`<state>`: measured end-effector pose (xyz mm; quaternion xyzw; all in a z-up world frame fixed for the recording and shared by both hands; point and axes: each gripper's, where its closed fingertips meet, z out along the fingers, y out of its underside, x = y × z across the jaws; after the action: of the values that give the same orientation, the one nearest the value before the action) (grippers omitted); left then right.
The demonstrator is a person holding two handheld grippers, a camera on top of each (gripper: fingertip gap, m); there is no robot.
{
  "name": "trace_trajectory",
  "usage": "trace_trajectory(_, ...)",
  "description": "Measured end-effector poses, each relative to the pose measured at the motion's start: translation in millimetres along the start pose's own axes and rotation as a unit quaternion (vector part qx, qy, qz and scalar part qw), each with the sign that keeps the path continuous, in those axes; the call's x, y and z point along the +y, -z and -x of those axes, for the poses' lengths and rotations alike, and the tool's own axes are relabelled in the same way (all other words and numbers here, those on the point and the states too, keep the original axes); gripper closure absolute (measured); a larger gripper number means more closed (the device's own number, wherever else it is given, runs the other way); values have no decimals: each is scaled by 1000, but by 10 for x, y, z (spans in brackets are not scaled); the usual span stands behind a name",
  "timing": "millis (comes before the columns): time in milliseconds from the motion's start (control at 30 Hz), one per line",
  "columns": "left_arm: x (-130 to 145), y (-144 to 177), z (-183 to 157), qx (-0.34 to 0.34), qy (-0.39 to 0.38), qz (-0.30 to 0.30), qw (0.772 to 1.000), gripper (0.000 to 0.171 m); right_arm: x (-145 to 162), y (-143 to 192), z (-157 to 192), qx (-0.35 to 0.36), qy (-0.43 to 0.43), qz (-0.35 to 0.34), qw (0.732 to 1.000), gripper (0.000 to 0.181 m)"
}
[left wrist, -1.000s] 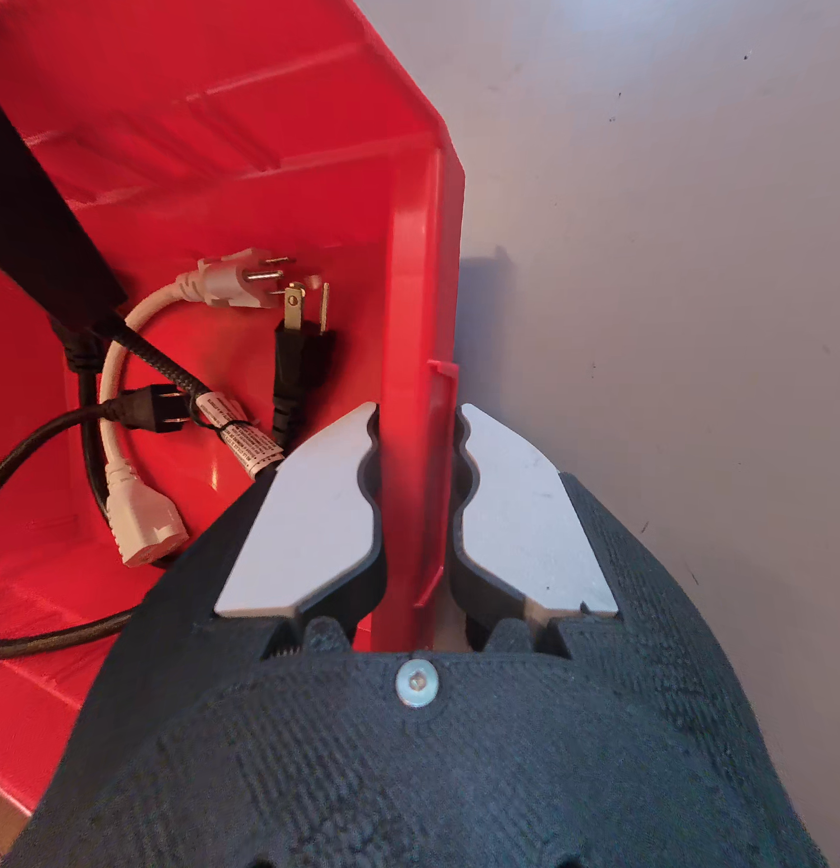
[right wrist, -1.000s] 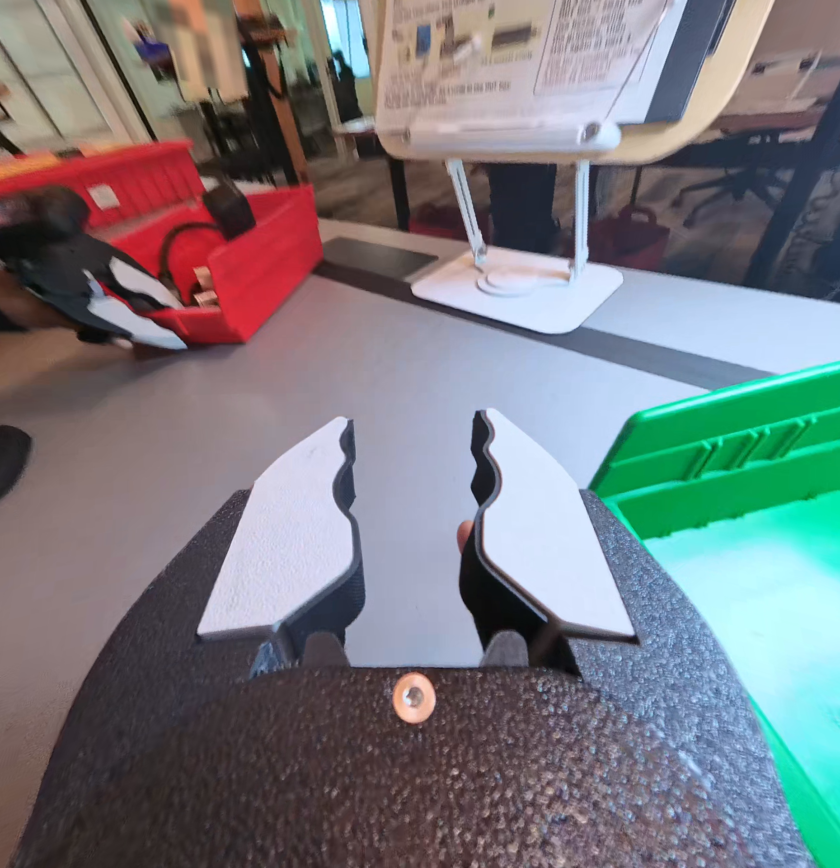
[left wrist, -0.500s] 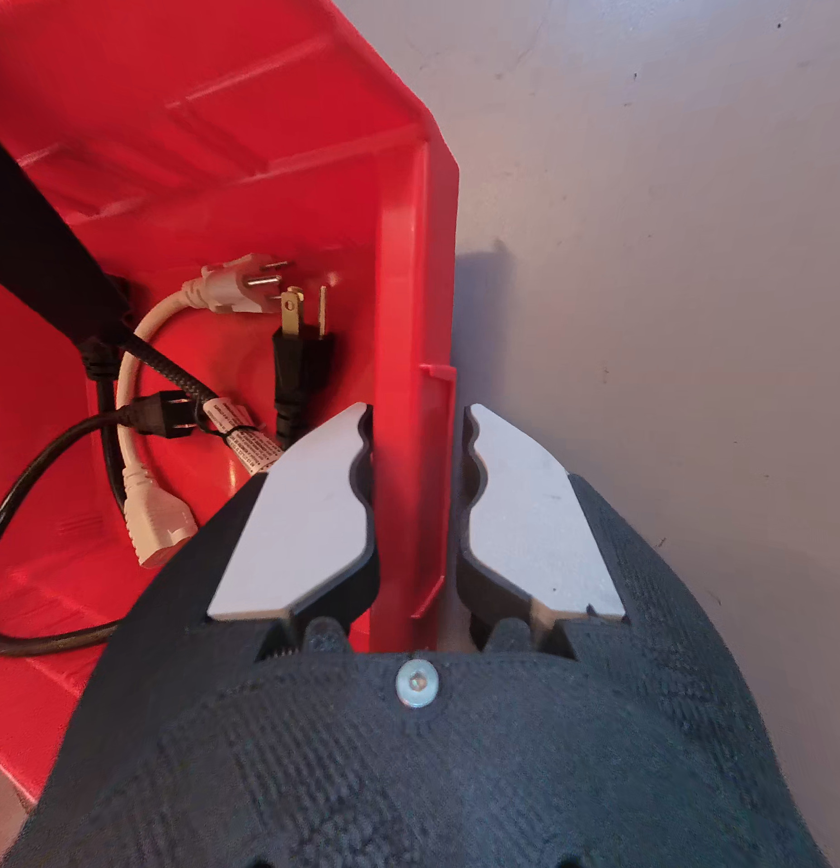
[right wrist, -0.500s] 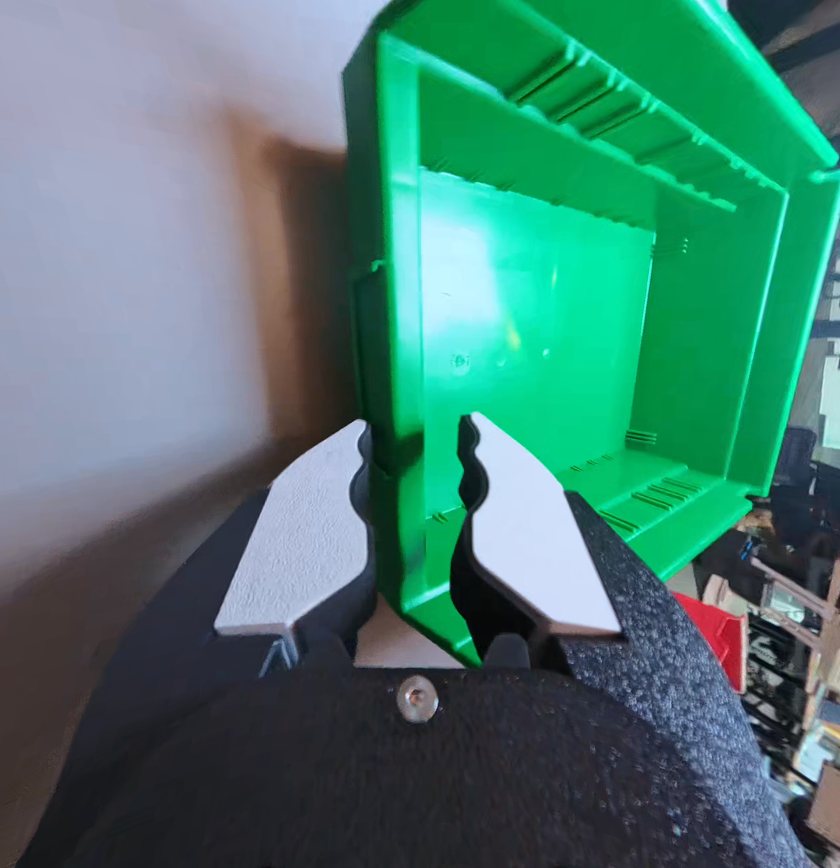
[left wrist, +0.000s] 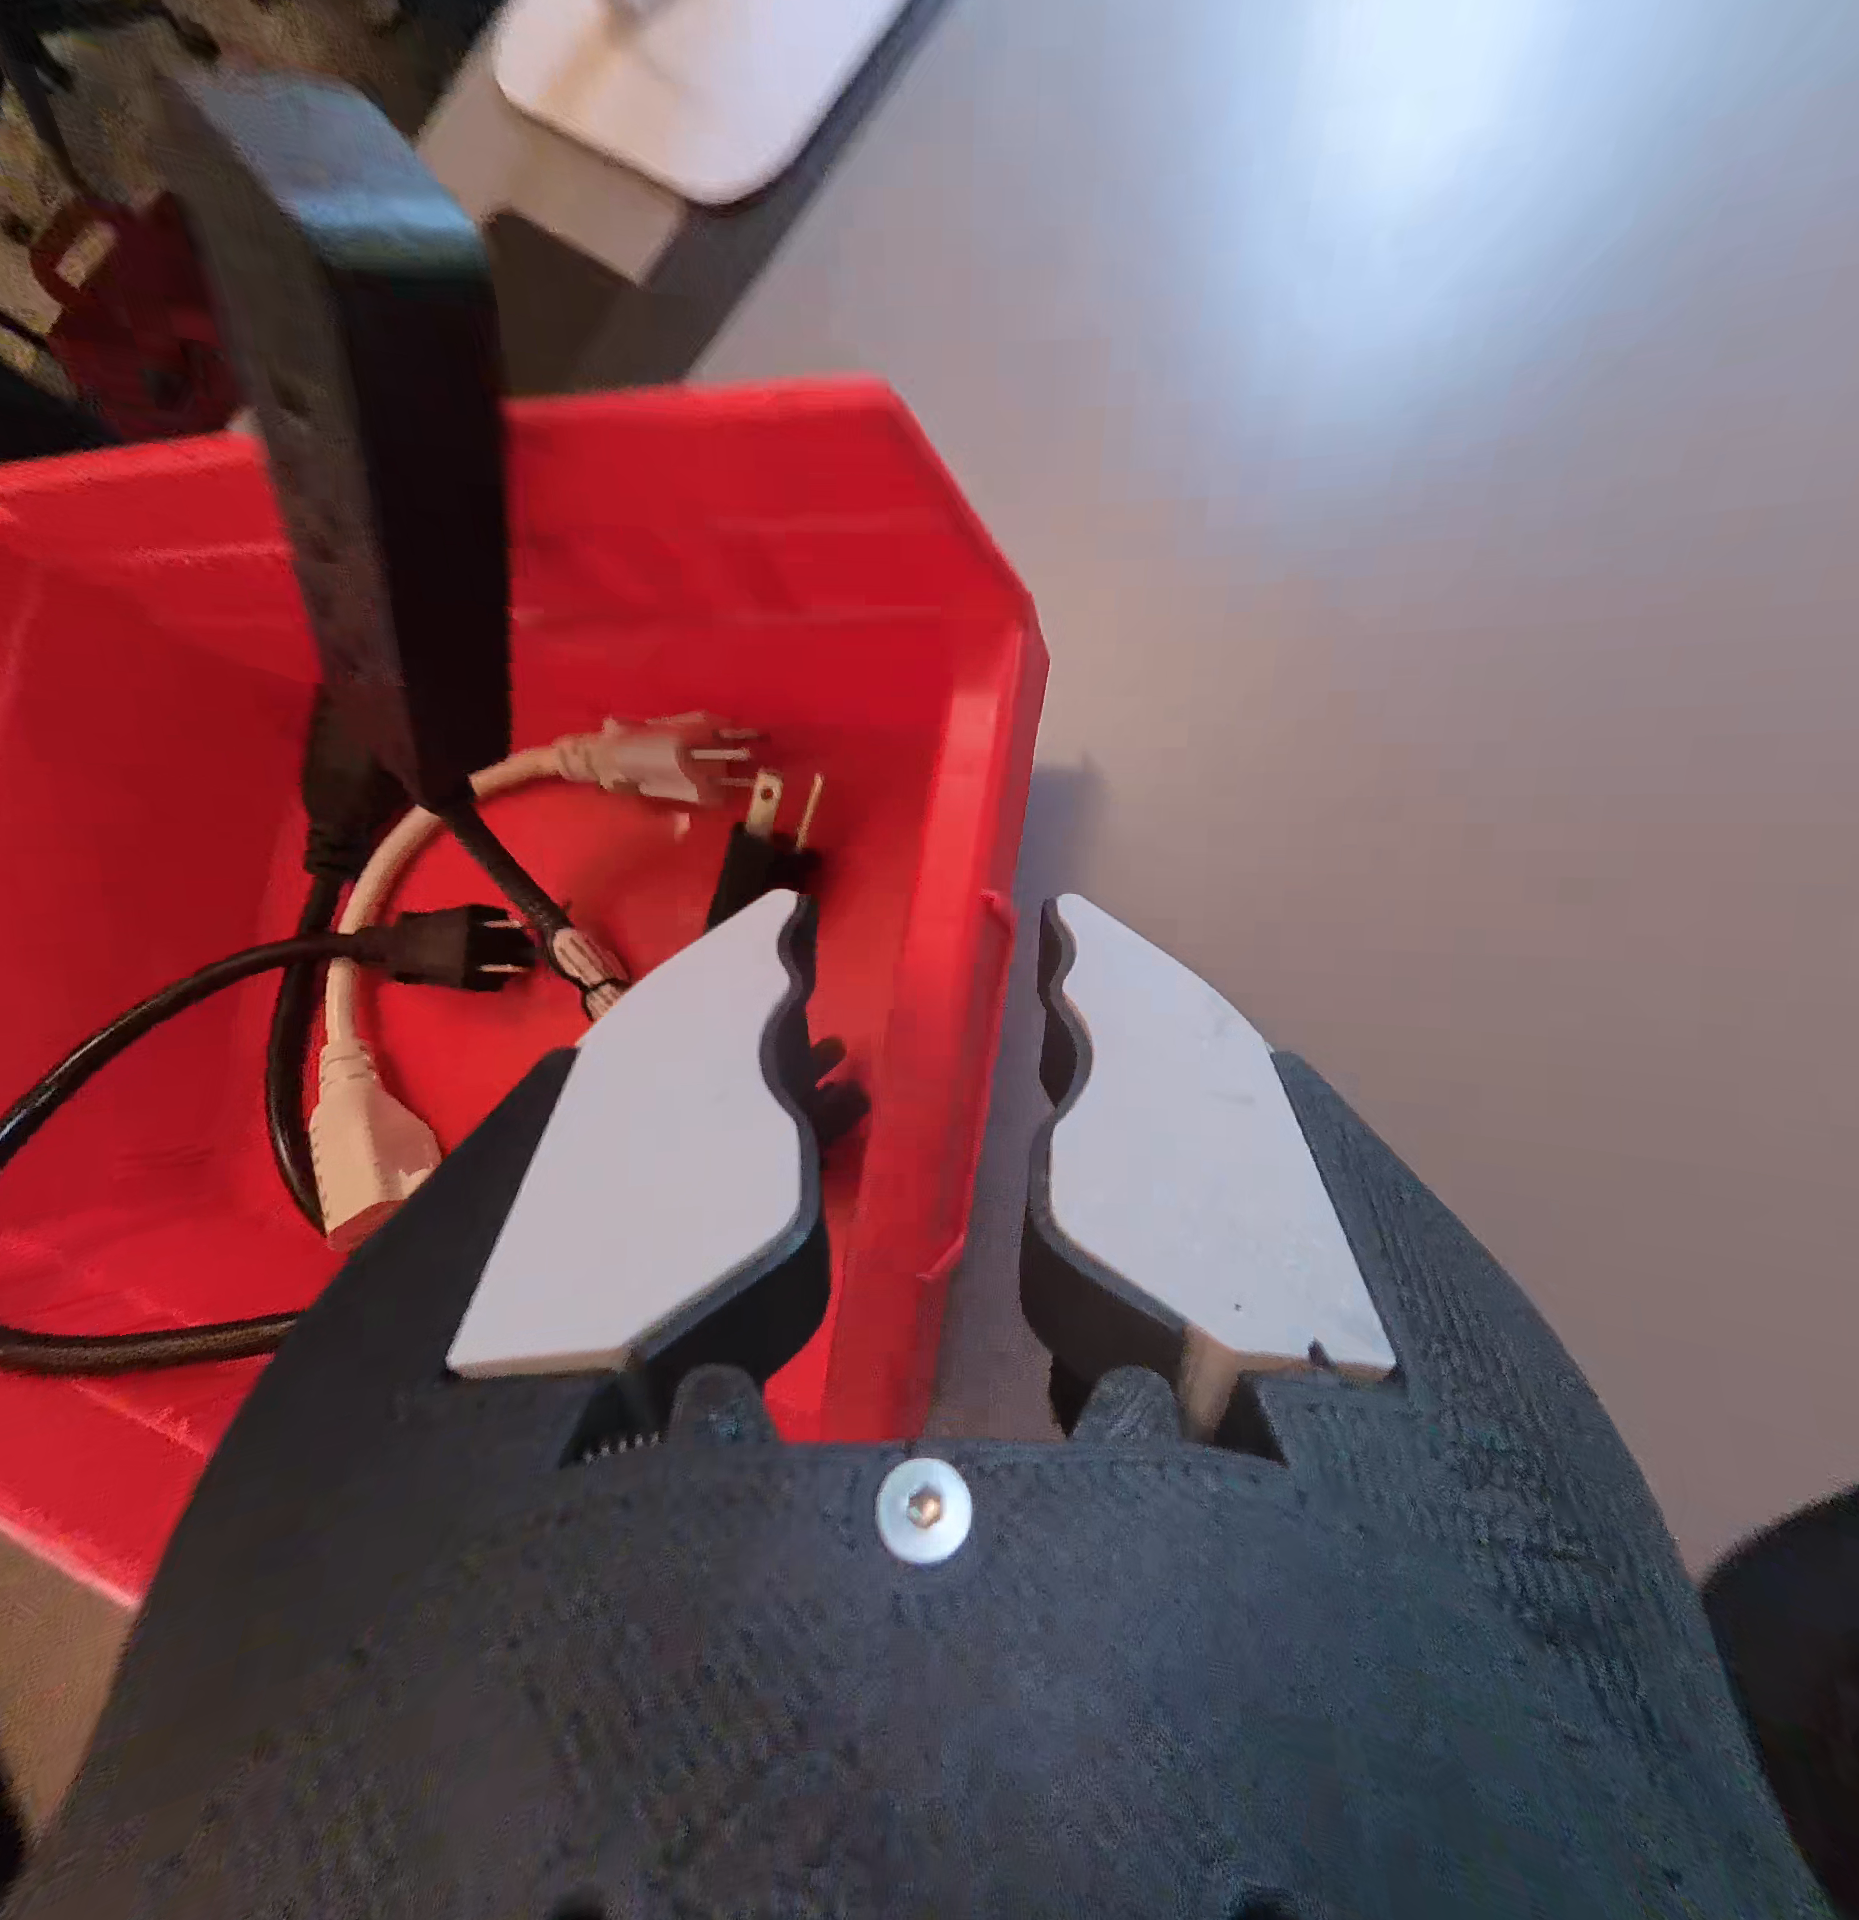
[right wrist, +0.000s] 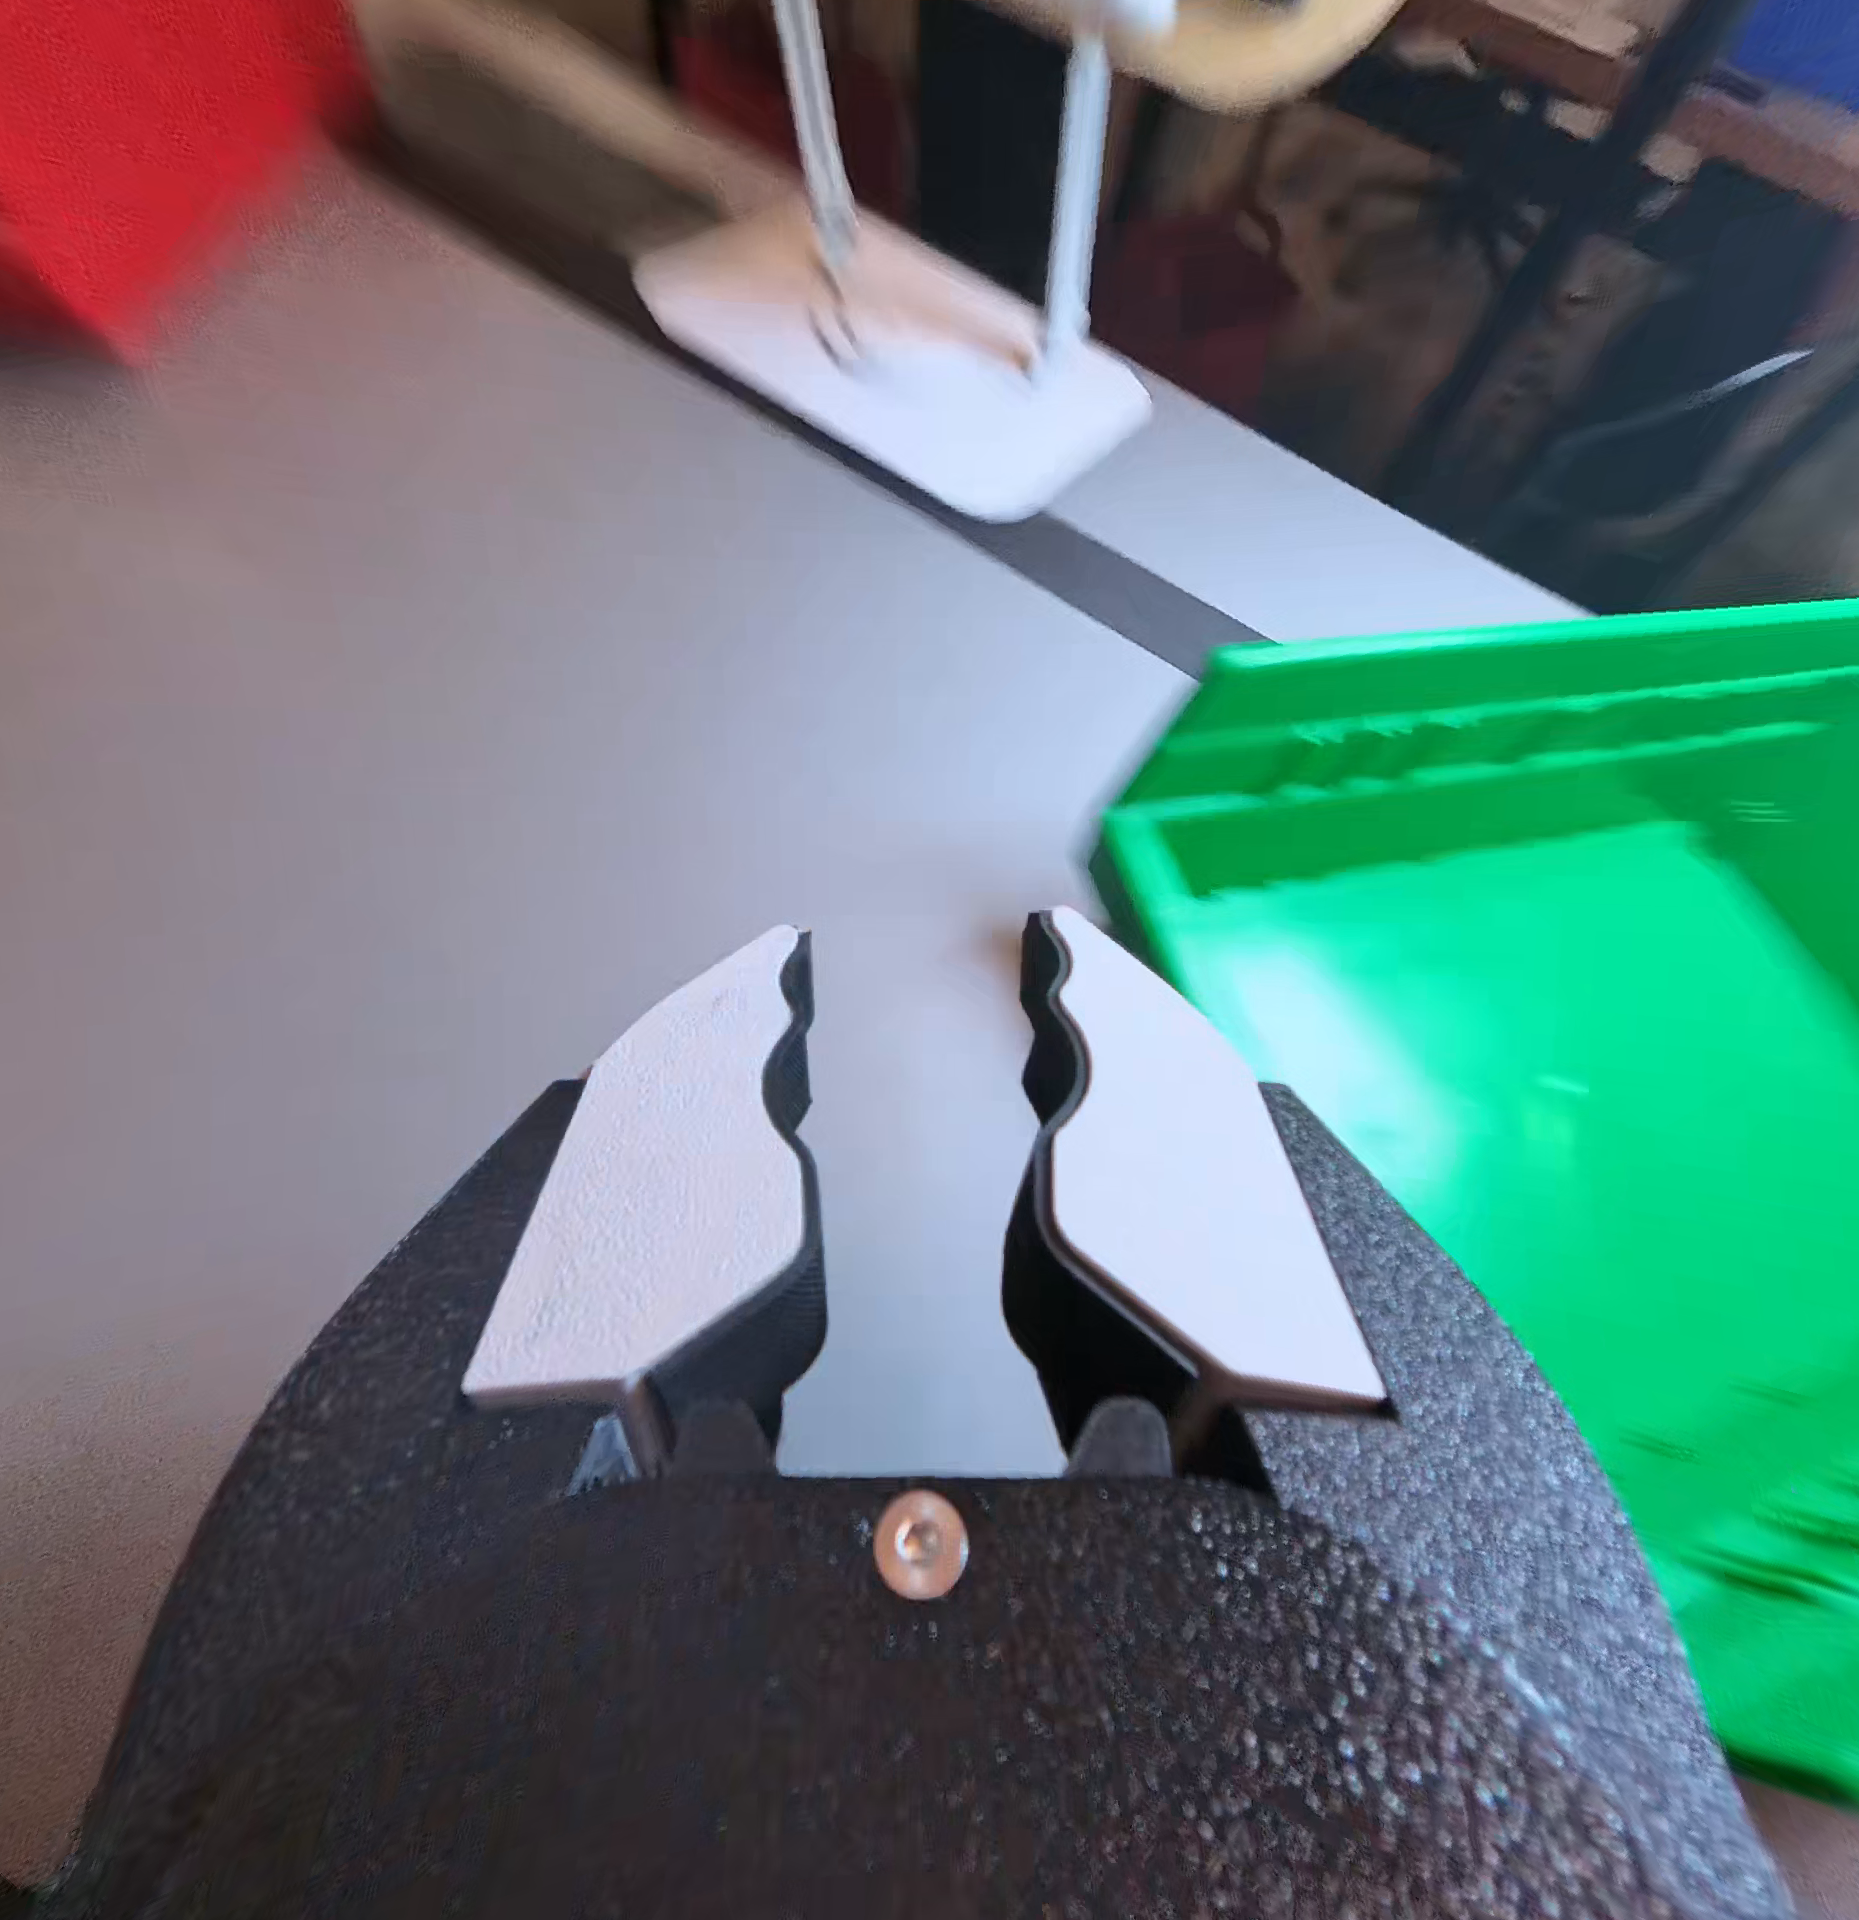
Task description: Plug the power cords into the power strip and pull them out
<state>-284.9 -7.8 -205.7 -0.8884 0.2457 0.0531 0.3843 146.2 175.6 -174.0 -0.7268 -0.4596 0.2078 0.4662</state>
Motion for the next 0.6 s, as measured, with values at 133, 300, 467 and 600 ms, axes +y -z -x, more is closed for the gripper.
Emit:
trace_trajectory(133,-378,318,335,-2,61,-81,995,131,-223,-25,583,-81,-104,-105,986,136)
trace_trajectory(300,-589,152,782,-27,47,-62,997,124,-231,-239,943,-86,-65,-151,983,135)
trace_trajectory(467,-551,-434,915,-88,-43,2,995,111,-198,-296,1043,-79,-37,-163,983,136)
trace_trajectory(600,-582,-680,1094,-177,-139,31,974,122,-180,-300,1073,-78,-21,-162,984,139)
